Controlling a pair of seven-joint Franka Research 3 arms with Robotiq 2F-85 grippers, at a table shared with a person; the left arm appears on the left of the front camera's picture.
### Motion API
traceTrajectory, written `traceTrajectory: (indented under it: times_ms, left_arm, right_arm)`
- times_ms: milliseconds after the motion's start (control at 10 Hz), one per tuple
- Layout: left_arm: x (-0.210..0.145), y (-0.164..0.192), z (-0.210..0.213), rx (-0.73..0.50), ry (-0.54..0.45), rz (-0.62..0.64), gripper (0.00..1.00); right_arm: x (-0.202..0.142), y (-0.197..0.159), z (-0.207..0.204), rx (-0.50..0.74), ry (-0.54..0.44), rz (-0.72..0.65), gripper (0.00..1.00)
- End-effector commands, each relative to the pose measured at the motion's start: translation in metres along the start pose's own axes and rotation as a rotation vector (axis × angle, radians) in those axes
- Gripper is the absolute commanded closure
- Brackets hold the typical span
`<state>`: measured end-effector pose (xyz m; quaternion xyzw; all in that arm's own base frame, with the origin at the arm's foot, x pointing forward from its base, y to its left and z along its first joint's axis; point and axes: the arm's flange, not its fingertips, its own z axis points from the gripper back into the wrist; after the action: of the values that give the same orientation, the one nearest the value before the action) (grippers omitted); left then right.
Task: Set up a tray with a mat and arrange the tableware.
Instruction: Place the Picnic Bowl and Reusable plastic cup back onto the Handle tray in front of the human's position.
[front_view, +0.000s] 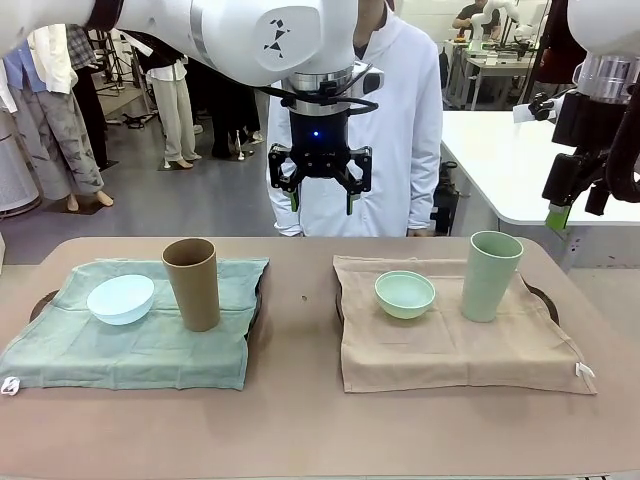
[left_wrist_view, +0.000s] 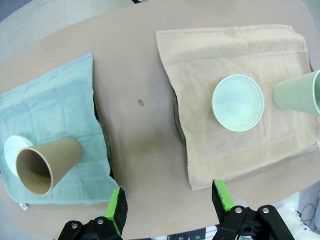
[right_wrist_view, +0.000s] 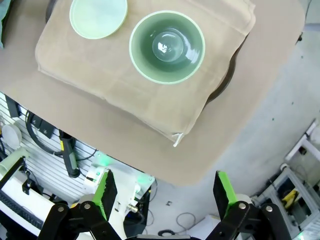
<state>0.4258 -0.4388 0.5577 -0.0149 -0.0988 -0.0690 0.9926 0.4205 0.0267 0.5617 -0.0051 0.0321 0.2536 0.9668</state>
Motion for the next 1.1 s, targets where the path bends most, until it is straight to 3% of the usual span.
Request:
traceTrajectory:
  times_ms: [0,300,700,800,1000]
  left_arm:
    - [0.000,0.000,0.000,0.000,0.000,0.000,0.11]
    - [-0.003,0.071,0.017,-0.046,-0.010,0.002,0.11]
    - [-0.006,0.208,0.016,-0.237,0.076,0.037,0.11]
    - [-0.036,0.303,0.017,-0.456,0.082,0.121,0.11]
    - [-0.039,0.316,0.016,-0.489,0.086,0.132,0.11]
  right_arm:
    - [0.000,0.000,0.000,0.000,0.000,0.000,0.00]
    - [-0.017,-0.020,0.010,0.104,-0.030,-0.017,0.00]
    - [-0.025,-0.059,-0.004,0.279,-0.053,-0.177,0.00]
    - [-0.039,-0.071,-0.011,0.367,-0.082,-0.221,0.00]
    - [-0.041,-0.076,-0.012,0.387,-0.085,-0.219,0.00]
